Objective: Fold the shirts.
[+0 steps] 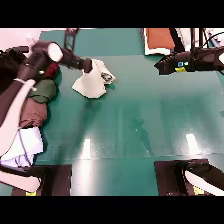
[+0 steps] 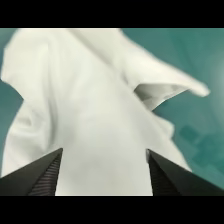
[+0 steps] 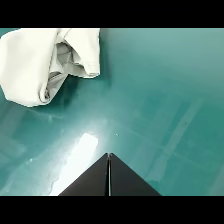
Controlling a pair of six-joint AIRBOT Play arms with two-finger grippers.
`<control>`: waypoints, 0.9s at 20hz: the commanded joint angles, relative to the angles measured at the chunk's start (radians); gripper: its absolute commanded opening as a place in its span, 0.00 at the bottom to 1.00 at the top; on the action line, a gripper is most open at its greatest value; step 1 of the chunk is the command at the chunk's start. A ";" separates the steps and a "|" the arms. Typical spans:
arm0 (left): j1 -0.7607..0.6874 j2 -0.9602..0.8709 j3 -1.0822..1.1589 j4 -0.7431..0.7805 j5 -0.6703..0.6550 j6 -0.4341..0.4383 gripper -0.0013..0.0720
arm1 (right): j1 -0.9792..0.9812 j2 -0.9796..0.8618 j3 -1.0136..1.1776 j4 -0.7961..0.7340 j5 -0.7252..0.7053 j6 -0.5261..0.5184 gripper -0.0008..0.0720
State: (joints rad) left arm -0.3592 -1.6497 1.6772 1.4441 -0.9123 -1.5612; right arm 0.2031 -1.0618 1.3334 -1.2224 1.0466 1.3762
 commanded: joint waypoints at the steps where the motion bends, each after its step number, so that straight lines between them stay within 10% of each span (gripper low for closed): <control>1: 0.011 -0.153 0.000 0.010 0.023 -0.010 0.86 | 0.000 -0.001 0.001 0.001 0.003 0.001 0.03; 6: 0.011 -0.177 0.006 0.011 0.064 -0.010 0.86 | 0.001 0.000 0.001 0.001 0.003 0.001 0.03; 7: 0.011 -0.177 0.015 0.011 0.048 -0.010 0.63 | 0.001 0.002 0.001 0.002 0.004 0.001 0.03; 8: 0.011 -0.177 0.033 0.017 0.016 -0.009 0.19 | 0.001 0.007 0.002 0.003 0.004 0.004 0.03; 9: 0.011 -0.173 0.059 0.027 -0.020 -0.007 0.05 | 0.001 0.019 0.002 0.011 0.001 0.004 0.03; 18: -0.011 0.284 0.335 0.098 -0.066 0.006 0.05 | -0.014 0.193 0.065 0.017 -0.122 0.004 0.03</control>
State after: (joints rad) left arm -0.3546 -1.5326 1.9568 1.5307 -0.9726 -1.5700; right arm 0.1997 -0.9051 1.3594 -1.2030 0.9535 1.3792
